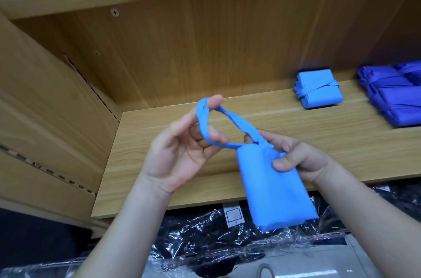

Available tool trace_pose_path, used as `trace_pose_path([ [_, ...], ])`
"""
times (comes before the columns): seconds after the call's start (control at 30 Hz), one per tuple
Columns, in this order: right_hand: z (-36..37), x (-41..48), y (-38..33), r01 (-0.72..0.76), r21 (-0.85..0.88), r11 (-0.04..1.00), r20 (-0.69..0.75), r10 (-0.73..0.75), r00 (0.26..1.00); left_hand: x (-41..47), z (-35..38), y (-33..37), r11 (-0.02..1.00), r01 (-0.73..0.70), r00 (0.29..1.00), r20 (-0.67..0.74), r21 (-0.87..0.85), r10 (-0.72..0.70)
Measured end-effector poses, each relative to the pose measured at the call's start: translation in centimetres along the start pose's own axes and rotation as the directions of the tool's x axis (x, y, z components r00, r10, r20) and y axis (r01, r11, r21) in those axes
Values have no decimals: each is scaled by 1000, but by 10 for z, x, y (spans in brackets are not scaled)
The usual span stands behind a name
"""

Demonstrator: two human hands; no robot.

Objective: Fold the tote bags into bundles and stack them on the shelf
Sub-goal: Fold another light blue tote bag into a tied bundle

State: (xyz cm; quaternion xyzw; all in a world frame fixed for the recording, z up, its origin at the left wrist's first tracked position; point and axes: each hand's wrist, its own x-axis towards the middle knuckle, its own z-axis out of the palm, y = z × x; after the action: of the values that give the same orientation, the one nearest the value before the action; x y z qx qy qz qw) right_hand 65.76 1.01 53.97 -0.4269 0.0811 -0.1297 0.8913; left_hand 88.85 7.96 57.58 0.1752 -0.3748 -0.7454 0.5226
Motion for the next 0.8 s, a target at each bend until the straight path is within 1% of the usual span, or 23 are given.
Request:
trace_pose_path([
  [0.03,0,0,1,23,54,998,-9,-23,1000,0,1,-2,999,-40,999,-37,-19,39],
  [0.07,1,1,4,68,114,991,-2,-68,998,1,2,-4,997,-73,993,-92,-12,72],
  [0.1,2,-1,6,134,168,977,-28,-131,991,2,2,-6,996,-91,984,-152,17,93],
  [0.13,6,-3,7,221,180,959,-108,-204,973,4,1,-9,993,-92,972,-213,68,104],
  [0.17,10,0,11,279,218,935,-151,-251,956,4,-1,-12,988,-74,958,-266,138,109],
  [0.2,16,7,16,295,268,917,-169,-256,952,4,-3,-15,975,-44,947,-302,216,109],
  [0.27,15,10,21,333,143,932,-344,-269,900,3,-4,-20,950,8,946,-310,311,94],
  [0.33,10,13,24,294,67,953,-430,-238,871,-1,-5,-25,960,9,956,-283,279,73],
  [0.4,0,17,23,235,-16,972,-527,-207,824,-5,-6,-29,964,26,968,-246,265,41],
  [0.47,-6,18,19,168,-71,983,-593,-177,786,-9,-7,-35,937,66,974,-224,343,13],
  [0.57,-5,17,13,99,-115,988,-643,-150,751,-8,-6,-40,847,122,963,-269,518,26],
  [0.63,-2,17,11,55,-153,987,-682,-146,716,-6,-4,-38,785,167,956,-291,596,18],
  [0.73,-3,16,7,85,-160,983,-731,-176,659,-6,-2,-36,697,170,972,-236,696,-2],
  [0.8,-6,15,6,125,-140,982,-785,-187,591,-8,0,-41,564,160,974,-222,810,43],
])
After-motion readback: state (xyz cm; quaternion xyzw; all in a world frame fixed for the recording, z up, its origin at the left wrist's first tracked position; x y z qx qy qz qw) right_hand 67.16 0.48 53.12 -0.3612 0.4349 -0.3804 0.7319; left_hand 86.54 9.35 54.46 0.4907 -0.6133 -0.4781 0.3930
